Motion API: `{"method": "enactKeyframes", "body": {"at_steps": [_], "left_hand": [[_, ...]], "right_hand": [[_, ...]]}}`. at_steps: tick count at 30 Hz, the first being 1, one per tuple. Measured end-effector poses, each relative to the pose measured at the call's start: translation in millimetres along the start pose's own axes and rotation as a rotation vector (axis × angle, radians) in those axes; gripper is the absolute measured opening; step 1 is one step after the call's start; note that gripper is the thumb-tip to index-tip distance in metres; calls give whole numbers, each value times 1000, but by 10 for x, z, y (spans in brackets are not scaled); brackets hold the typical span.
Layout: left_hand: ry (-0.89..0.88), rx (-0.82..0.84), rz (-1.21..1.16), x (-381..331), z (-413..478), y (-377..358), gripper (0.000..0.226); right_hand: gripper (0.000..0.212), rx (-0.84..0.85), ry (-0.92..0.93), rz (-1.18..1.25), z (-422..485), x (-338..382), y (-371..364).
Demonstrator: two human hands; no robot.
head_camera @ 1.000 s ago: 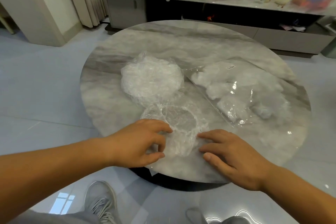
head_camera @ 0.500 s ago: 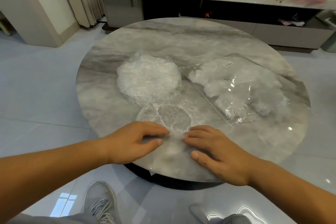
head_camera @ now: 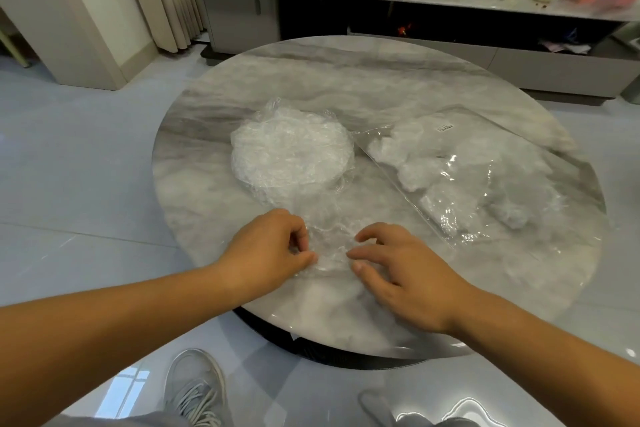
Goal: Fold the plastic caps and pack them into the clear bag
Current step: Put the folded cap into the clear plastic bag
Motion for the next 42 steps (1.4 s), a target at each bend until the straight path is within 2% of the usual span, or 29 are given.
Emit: {"method": "enactKeyframes", "body": {"at_steps": [2,4,6,10,12,17,20,23,27,29,30,33,35,38,42], "left_hand": [[-23,-78,84,21,5,-11,32],[13,-127,120,33,1,-30,52],[92,-111,120,34,7,-41,73],[133,2,56,42,24,-55,102],[74,75,28,11,9,-70,107],[-74,214,26,1,-10,-118,114],[-106,225,15,41,23,-116,115],[-129,238,26,45,53,-121,115],[-138,249,24,36,85,-129,114],[-128,249,18,37,101,-123,110],[-120,247,13,40,107,-118,106],[-116,223,4,47,112,-119,93],[-112,210,24,51,110,-123,99],[-98,275,44,65,117,-73,112],[-104,439,46,56,131,65,129]], "right_hand": [[70,20,4,-121,20,16,4],[71,6,-10,-136,52,34,21],[63,-66,-41,-1,99,51,56],[25,-121,-104,363,183,113,143],[21,-109,-91,437,197,112,179],[27,-116,-88,529,169,70,216],[29,-196,-263,619,170,44,219],[41,-92,-450,825,188,27,218],[49,-101,-452,891,214,-2,234],[48,-158,-368,798,187,-1,249],[49,-188,-261,669,147,8,260],[56,-232,216,139,-14,41,260],[59,-203,417,-119,-124,16,167],[64,-93,475,-276,-260,-15,7],[61,-9,466,-337,-375,-65,-143]]}}
Point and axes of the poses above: each hand's wrist, its own z-axis towards the middle knuckle, its own y-axis out of the back of the hand, x = y × z, the point moved 1 cm from there along z, towards the middle knuckle, and after that the axes turned 1 degree about -y, right-handed, at the moved point
